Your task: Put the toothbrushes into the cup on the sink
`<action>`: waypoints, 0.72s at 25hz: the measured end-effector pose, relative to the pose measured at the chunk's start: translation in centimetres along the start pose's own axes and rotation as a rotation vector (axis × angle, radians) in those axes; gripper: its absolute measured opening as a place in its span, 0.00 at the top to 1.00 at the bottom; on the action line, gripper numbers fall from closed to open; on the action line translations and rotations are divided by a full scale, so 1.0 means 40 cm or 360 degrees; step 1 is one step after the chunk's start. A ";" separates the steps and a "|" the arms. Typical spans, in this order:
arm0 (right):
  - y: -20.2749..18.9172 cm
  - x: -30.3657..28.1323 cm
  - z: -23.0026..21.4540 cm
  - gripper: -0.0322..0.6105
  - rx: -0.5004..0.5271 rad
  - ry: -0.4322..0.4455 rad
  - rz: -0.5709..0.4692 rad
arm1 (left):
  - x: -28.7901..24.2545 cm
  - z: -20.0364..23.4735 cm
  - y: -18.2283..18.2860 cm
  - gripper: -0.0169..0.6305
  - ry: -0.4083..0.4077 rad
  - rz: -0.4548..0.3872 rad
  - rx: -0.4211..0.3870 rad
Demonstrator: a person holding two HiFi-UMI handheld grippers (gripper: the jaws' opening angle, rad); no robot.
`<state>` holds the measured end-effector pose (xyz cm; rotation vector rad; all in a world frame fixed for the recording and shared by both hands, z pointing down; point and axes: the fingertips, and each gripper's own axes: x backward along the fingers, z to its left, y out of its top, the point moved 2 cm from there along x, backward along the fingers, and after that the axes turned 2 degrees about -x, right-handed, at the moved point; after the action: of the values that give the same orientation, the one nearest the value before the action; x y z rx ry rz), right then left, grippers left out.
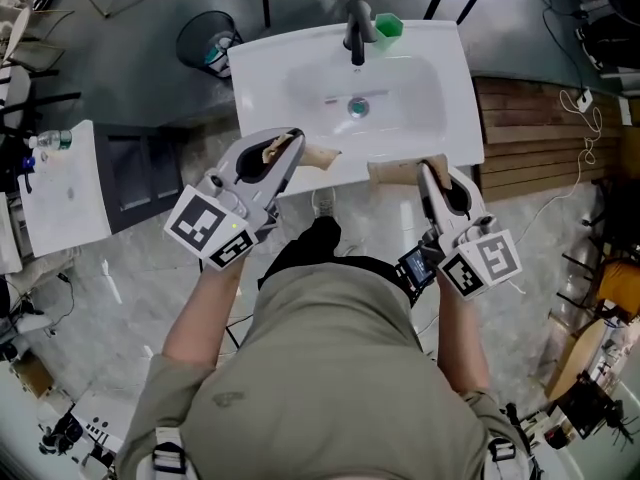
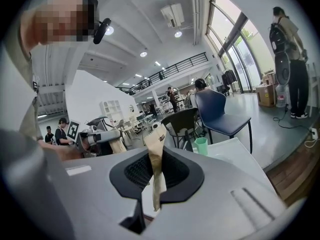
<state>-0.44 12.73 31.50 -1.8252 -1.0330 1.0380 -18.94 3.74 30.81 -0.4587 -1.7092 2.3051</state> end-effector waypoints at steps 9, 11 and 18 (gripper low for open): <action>0.052 -0.088 -0.004 0.91 0.0023 -0.0014 0.0008 | -0.028 0.086 0.037 0.96 -0.0026 -0.0004 0.0008; 0.056 -0.099 -0.004 0.91 0.0028 -0.0016 0.0017 | -0.031 0.098 0.041 0.96 -0.0028 -0.0009 0.0013; 0.081 -0.134 -0.003 0.91 0.0061 -0.0019 0.0029 | -0.036 0.131 0.051 0.96 -0.0027 -0.0033 0.0029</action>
<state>-1.29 6.69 30.11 -1.8025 -0.9987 1.0739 -19.61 -2.01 30.44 -0.4170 -1.6915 2.3146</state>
